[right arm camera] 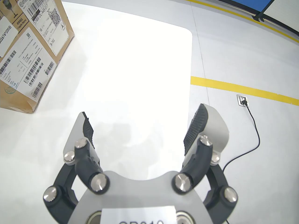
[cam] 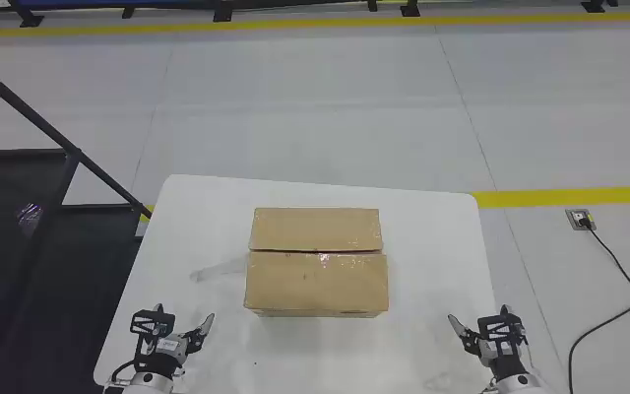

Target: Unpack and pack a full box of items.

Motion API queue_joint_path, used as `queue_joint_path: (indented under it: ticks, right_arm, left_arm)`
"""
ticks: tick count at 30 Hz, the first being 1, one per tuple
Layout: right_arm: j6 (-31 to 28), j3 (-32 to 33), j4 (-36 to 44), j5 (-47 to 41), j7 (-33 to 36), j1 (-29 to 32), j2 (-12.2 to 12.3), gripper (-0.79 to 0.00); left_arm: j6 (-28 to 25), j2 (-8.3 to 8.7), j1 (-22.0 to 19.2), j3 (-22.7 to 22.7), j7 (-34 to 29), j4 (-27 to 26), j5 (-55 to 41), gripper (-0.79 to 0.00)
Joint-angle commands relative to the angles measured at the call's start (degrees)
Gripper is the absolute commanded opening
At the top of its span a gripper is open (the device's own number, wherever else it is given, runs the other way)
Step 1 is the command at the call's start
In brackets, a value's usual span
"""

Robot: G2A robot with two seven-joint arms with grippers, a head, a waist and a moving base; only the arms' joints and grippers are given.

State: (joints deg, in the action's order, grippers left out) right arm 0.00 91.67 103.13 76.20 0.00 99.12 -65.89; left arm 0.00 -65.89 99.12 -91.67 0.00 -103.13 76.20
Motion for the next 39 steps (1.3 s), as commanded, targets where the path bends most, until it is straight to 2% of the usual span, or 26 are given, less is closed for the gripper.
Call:
queue_joint_path:
  ticks: [1, 20, 24, 29, 34, 38, 39]
  right_arm:
    - [0.0, 0.0, 0.0, 0.0, 0.0, 0.0, 0.0, 0.0]
    - [0.0, 0.0, 0.0, 0.0, 0.0, 0.0, 0.0, -0.001]
    - [-2.3, -0.9, 2.7, 0.9, 0.1, -1.0, 0.0, 0.0]
    - [-6.2, -3.4, 5.6, 0.0, 3.8, -4.7, -0.1, 0.0]
    - [-9.1, -7.5, 6.1, -3.4, 9.2, -11.0, -0.6, 0.0]
    - [-6.9, -10.7, 5.1, -6.5, 16.2, -16.2, -1.2, 0.0]
    - [-6.9, -10.7, 5.1, -6.5, 16.2, -16.2, -1.2, 0.0]
  left_arm:
    - [0.0, 0.0, 0.0, 0.0, 0.0, 0.0, 0.0, -0.001]
    - [0.0, 0.0, 0.0, 0.0, 0.0, 0.0, 0.0, 0.0]
    - [-3.2, -0.08, 0.4, -0.4, 3.8, 1.1, -3.0, 0.0]
    - [-6.1, -0.38, -0.1, -1.6, 9.4, 2.4, -9.5, 0.0]
    - [-9.9, -0.55, -1.4, -2.5, 13.9, 4.3, -14.0, 0.0]
    - [-12.4, -0.51, -1.7, -3.5, 14.2, 4.3, -15.7, 0.0]
    - [-12.4, -0.51, -1.7, -3.5, 14.2, 4.3, -15.7, 0.0]
